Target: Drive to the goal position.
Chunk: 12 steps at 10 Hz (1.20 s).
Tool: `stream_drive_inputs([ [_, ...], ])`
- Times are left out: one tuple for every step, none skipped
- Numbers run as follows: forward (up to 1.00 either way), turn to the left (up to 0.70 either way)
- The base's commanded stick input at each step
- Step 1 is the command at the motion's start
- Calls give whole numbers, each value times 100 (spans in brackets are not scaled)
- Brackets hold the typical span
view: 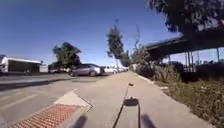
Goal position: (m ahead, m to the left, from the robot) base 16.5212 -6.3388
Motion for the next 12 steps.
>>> stream_drive_inputs([
  [100, -27],
  [100, -27],
  [100, -24],
  [100, -13],
  [100, -1],
  [100, 0],
  [100, 0],
  [100, 0],
  [100, 0],
  [100, 0],
  [100, 0],
  [100, 0],
])
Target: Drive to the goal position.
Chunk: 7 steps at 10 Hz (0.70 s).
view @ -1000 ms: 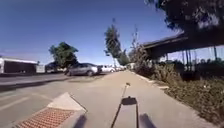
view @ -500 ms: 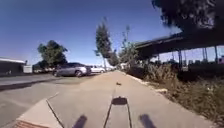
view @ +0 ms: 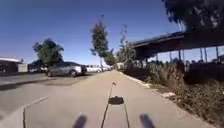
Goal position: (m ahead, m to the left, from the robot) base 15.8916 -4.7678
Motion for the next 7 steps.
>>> stream_drive_inputs([
  [100, 0],
  [100, 0],
  [100, 0],
  [100, 0],
  [100, 0],
  [100, 0],
  [100, 0],
])
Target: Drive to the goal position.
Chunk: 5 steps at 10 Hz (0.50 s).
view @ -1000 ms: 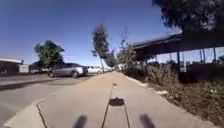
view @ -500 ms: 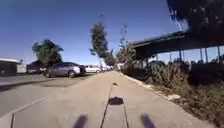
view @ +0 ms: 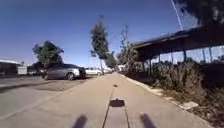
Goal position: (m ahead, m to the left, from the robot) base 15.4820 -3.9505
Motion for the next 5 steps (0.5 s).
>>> stream_drive_inputs([
  [100, 4],
  [100, 15],
  [100, 26],
  [100, 17],
  [100, 5],
])
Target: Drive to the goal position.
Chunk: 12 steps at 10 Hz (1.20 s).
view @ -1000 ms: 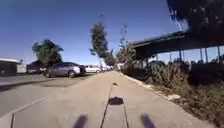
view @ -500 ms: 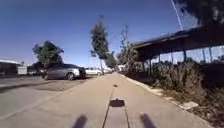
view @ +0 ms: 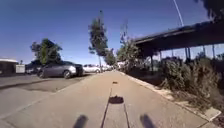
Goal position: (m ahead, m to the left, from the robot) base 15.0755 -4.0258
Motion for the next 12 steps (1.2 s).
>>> stream_drive_inputs([
  [100, 0],
  [100, 0],
  [100, 0],
  [100, 0],
  [100, 0],
  [100, 0],
  [100, 0],
  [100, 0],
  [100, 0],
  [100, 0],
  [100, 0],
  [100, 0],
])
